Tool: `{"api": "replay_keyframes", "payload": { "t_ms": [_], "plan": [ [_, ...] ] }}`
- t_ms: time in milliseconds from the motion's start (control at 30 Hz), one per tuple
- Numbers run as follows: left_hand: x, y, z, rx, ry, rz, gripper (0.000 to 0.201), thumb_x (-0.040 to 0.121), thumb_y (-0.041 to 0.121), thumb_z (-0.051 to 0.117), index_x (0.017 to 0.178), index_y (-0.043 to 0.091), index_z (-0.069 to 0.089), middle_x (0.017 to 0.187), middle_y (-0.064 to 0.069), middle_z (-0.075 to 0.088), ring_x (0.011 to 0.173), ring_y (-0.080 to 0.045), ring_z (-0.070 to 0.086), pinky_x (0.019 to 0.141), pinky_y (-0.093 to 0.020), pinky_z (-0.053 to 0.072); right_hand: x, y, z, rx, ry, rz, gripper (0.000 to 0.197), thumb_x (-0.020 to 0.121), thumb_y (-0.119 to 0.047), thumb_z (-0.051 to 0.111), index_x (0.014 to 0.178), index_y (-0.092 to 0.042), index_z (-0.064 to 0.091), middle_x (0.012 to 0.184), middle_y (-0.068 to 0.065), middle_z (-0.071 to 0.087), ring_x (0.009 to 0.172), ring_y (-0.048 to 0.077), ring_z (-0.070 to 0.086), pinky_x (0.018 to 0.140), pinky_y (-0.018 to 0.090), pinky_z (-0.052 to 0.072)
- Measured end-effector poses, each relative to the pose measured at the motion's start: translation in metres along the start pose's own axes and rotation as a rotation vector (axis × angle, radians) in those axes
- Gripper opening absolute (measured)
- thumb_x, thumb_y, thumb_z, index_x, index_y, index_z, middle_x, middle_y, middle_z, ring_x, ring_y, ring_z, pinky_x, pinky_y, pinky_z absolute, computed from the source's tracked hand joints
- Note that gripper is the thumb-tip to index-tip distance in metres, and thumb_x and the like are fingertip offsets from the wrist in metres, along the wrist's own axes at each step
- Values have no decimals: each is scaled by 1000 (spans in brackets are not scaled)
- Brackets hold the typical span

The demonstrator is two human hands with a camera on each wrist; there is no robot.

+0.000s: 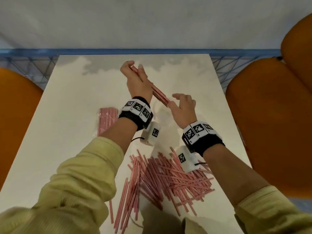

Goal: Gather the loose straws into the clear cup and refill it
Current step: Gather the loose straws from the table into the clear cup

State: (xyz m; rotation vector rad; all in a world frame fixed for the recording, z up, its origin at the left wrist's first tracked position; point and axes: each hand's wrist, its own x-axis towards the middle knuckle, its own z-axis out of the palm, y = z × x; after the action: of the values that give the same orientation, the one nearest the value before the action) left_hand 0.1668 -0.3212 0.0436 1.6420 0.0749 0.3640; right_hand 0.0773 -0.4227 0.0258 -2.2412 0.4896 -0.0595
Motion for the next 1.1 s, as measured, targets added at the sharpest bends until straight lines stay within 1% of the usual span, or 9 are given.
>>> {"api": "replay_keyframes", "payload": {
  "t_ms": [133,267,367,533,633,733,900,1000,1100],
  "plan": [
    [-10,-24,11,164,-103,40,24,98,21,37,118,8,35,61,6,43,47,-12,43,47,-25,35,6,27,10,51,-46,214,45,94,-19,47,135,-7,36,136,18,43,123,33,46,103,38,37],
    [-30,-49,10,336,-310,3,23,100,21,33,118,7,37,68,5,43,54,-11,42,51,-23,33,9,35,15,231,-79,338,44,95,-25,45,133,-7,34,93,11,63,81,28,61,72,29,49],
    [-40,-56,4,451,-380,33,21,98,12,33,115,7,45,100,-5,48,84,-16,44,75,-26,39,8,37,18,256,-64,346,37,96,-24,42,128,-6,35,67,-1,56,58,13,52,46,14,40],
    [-39,-52,-18,466,-543,-27,41,99,24,36,139,13,38,139,-10,43,128,-23,40,110,-34,33,2,32,20,300,0,348,37,97,-25,41,127,-5,36,77,7,60,55,11,52,32,5,33],
    [-40,-38,-46,339,-464,-96,50,98,31,40,145,17,30,143,-7,42,124,-22,47,106,-33,39,-6,31,21,357,80,420,39,96,-31,41,125,-6,38,89,12,63,63,21,60,55,18,48],
    [-44,-28,-88,325,-336,-172,46,97,23,44,141,15,36,139,-8,46,120,-21,51,100,-28,41,-26,33,30,311,128,397,36,93,-33,44,116,-7,46,101,18,66,89,32,62,81,37,47],
    [-68,-40,-175,801,-470,-337,59,85,24,61,137,9,39,139,-13,47,125,-28,48,105,-37,40,-84,23,61,114,-246,317,25,83,-41,56,91,-17,55,102,13,68,87,28,61,80,38,48],
    [-93,-50,-218,1076,-566,-435,70,81,31,67,138,5,35,140,-18,40,125,-32,46,107,-40,39,-121,15,78,-129,-466,193,38,79,-43,63,103,-14,59,102,6,64,93,23,59,75,28,44],
    [-114,-58,-248,1139,-596,-555,77,74,41,74,130,1,40,132,-14,45,121,-30,49,99,-34,43,-145,11,91,-319,-523,84,51,75,-45,68,109,-10,55,108,6,62,94,21,56,74,26,42]
  ]
}}
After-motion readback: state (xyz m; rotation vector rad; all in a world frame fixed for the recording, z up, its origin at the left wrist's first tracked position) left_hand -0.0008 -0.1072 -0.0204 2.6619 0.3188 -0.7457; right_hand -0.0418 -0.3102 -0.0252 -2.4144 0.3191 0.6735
